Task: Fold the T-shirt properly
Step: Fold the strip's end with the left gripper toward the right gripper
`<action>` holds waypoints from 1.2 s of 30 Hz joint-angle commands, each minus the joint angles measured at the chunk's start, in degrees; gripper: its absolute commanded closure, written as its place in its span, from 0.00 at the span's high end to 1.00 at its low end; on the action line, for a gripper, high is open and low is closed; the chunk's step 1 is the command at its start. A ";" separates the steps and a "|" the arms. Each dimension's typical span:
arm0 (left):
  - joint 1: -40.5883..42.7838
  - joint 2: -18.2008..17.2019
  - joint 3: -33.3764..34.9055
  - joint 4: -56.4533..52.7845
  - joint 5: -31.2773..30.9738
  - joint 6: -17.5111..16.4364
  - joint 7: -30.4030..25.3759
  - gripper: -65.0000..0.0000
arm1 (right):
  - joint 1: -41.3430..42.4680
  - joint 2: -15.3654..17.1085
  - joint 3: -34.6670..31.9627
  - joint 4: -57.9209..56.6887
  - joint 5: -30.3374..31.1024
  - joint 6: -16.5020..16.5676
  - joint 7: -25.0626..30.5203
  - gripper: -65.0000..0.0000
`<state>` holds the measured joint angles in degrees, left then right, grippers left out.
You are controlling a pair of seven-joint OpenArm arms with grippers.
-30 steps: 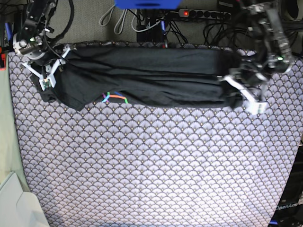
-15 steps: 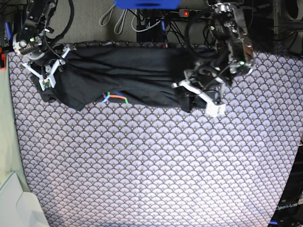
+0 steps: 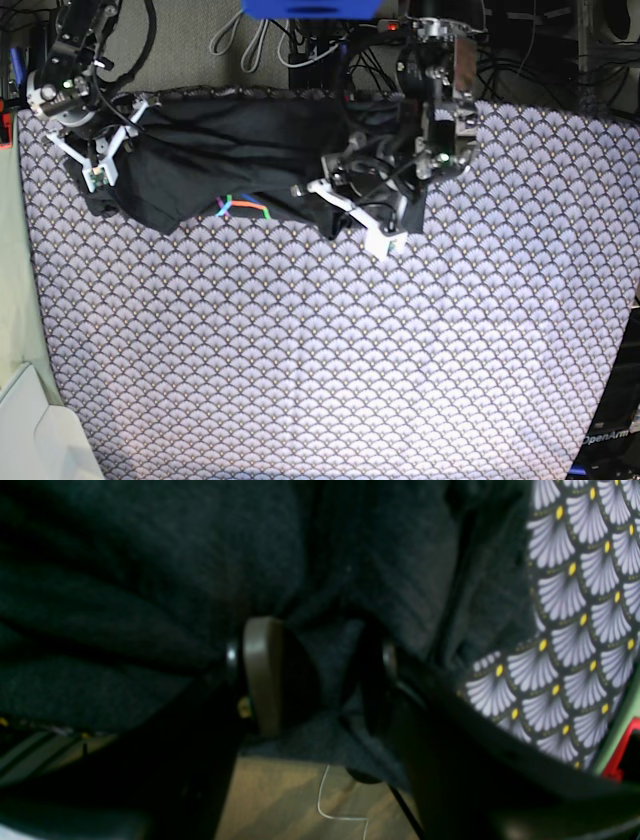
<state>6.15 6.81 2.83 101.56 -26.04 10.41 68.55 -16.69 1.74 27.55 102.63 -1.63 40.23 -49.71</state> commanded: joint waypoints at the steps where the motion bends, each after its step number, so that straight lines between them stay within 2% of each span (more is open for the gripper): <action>1: -0.83 0.71 0.91 0.64 -2.40 2.02 0.68 0.01 | 0.38 0.42 0.10 1.15 0.35 -0.23 0.88 0.40; 15: -2.15 2.19 6.62 -0.59 -0.90 1.67 0.85 0.01 | 0.38 0.42 0.10 1.15 0.35 -0.23 0.88 0.40; 24: -2.94 2.19 7.15 -1.21 -0.81 1.67 1.03 0.02 | 0.38 0.42 0.10 1.15 0.35 -0.23 0.88 0.40; 27: -3.12 2.19 7.15 -2.09 -0.81 1.59 1.47 0.14 | 0.38 0.42 0.10 1.15 0.35 -0.23 0.88 0.40; 31: -3.91 2.19 7.32 -2.17 -1.25 1.59 1.64 0.49 | 0.38 0.42 0.10 1.15 0.35 -0.23 0.88 0.40; 33: -4.09 2.19 7.41 -2.26 -1.34 1.59 2.70 0.62 | 0.38 0.42 0.10 1.15 0.35 -0.23 0.88 0.40; 36: -4.17 2.19 7.24 -1.73 -3.54 1.59 3.49 0.74 | 0.38 0.68 0.10 1.15 0.35 -0.23 0.97 0.40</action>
<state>2.85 8.43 9.96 98.56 -27.00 10.31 71.92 -16.71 1.78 27.55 102.65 -1.63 40.23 -49.74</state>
